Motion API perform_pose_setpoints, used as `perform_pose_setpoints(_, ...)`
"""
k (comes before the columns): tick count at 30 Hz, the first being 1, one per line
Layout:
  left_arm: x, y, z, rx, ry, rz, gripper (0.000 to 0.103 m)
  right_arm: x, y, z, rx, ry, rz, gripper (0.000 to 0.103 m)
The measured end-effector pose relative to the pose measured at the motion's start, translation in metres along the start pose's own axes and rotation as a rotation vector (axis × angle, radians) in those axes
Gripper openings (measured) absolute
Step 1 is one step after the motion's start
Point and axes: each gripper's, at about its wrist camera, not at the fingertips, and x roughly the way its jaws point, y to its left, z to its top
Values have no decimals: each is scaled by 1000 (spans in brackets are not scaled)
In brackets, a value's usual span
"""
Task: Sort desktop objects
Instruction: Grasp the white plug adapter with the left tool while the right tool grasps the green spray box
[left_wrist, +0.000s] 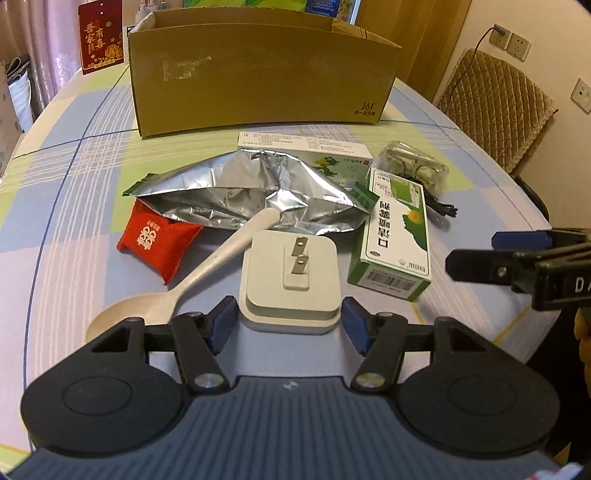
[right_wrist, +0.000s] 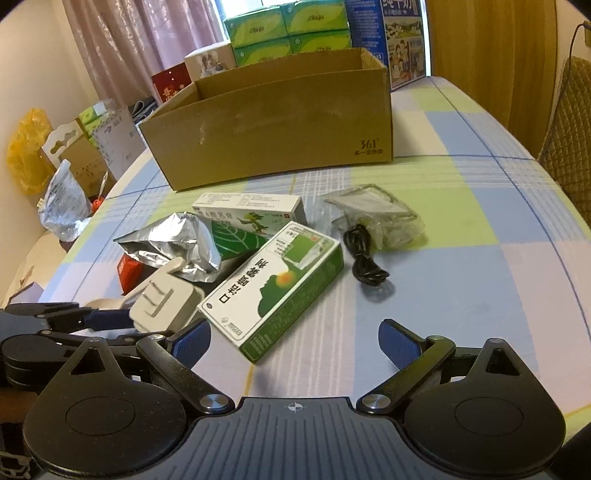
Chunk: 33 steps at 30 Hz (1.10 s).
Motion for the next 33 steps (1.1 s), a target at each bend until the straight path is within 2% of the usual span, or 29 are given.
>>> perform_pose_setpoints(5,2,-1,2,16,-10,-18,57,7,7,2,0,0,-1,95)
perform_pose_setpoints(11,4,-16,4,86,3,-67,52,8,8,7,4,-15,-27,95)
perform_pose_setpoints(12,4,-18,3,90,8,-82,45,7,7,7,5,-16,-29,95)
perform_pose_setpoints(13,5,-20,2,97,17,-93,23,7,7,8,8,-16,-28,95)
perform_pose_setpoints(14,5,-22,1,104,25,-99,19,6,6,8,11,-17,-29,95)
perform_pose_setpoints(19,3,-18,-3,84,7,-34,22,8,7,7,7,-13,-35,95)
perform_pose_setpoints(23,-1,-18,-1,70,-28,-34,57,7,5,5,10,-19,-45,95)
perform_pose_setpoints(25,1,-20,1,70,-32,-36,64,8,2,4,22,-17,-49,95)
perform_pose_setpoints(33,15,-34,6,81,-33,-48,64,4,-13,5,67,-40,-72,95)
